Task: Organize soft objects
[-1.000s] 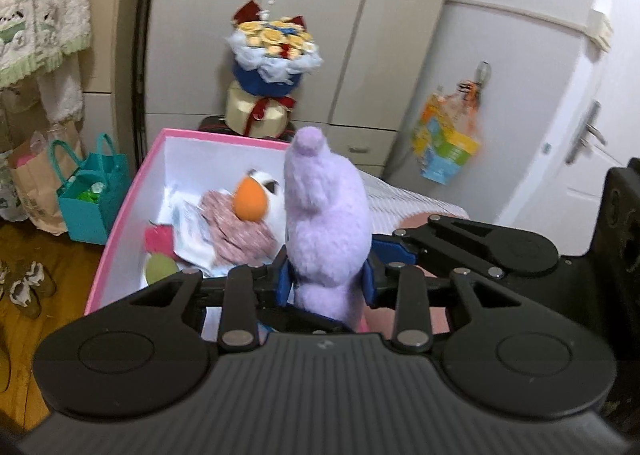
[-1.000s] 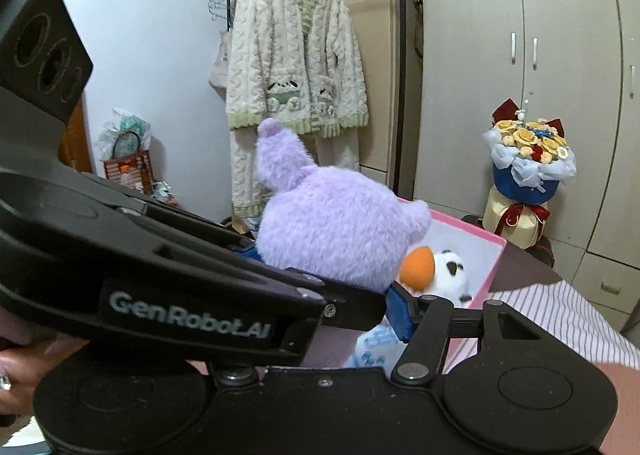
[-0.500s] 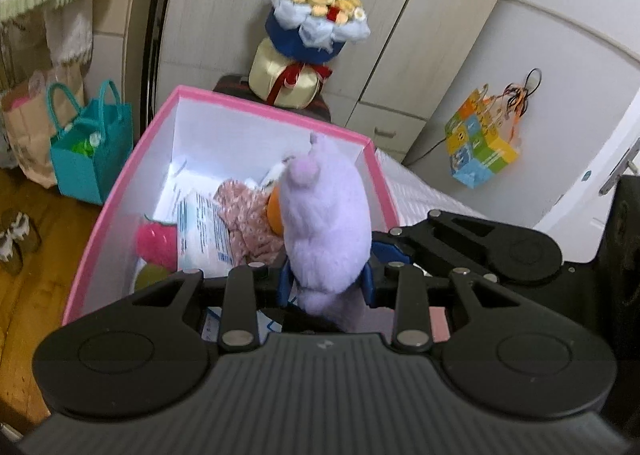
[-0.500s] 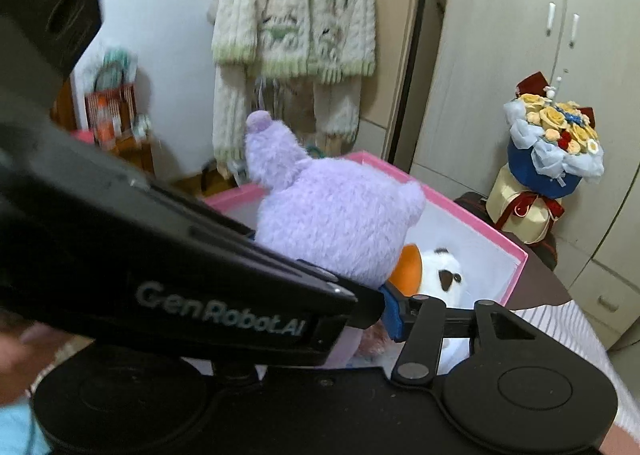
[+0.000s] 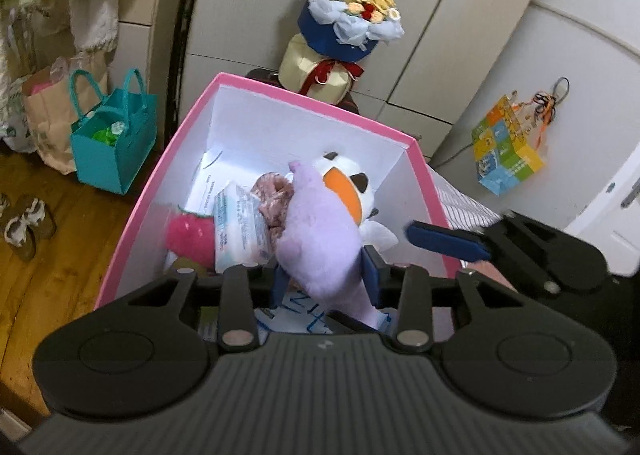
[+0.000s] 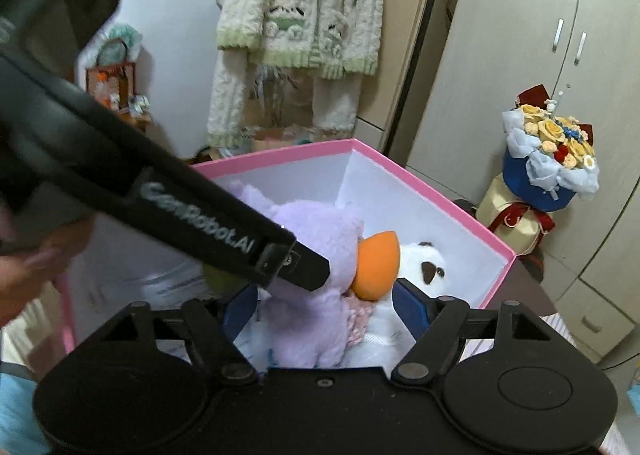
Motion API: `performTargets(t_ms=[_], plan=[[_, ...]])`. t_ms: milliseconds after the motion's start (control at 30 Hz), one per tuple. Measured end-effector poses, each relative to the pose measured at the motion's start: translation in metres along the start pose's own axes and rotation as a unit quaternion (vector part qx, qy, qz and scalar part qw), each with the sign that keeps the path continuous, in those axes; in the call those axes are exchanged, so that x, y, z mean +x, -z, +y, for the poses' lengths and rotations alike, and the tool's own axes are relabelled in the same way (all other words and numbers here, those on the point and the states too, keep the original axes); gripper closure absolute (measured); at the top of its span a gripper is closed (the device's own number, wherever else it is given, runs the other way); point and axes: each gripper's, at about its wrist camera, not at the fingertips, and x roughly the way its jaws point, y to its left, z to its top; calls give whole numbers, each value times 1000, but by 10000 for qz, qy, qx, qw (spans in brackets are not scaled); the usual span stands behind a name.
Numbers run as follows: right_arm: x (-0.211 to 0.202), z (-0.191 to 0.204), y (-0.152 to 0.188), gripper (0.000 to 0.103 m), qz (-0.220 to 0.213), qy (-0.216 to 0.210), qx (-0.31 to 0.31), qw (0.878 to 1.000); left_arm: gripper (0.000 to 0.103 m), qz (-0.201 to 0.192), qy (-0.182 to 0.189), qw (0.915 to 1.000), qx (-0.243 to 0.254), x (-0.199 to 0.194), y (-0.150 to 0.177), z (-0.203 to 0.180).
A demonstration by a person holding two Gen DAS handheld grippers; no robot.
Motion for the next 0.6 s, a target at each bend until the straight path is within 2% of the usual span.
performTargets(t_ms=[133, 233, 367, 400, 500, 600], plan=[[-19, -2, 9, 24, -190, -144, 237, 9994, 63, -253, -385, 9987, 211, -7, 8, -5], [-29, 1, 15, 24, -266, -188, 279, 9991, 63, -125, -261, 9996, 55, -6, 11, 0], [-34, 5, 21, 24, -267, -86, 377, 9989, 61, -177, -461, 9988, 29, -9, 15, 1], [-37, 5, 24, 24, -276, -84, 433, 9986, 61, -230, -492, 9985, 39, -11, 16, 0], [-44, 2, 27, 24, -318, -93, 634, 9974, 60, -440, -286, 9986, -6, -20, 13, -4], [-54, 1, 29, 24, -405, -130, 784, 9960, 60, -881, -669, 9938, 119, -32, 10, -14]])
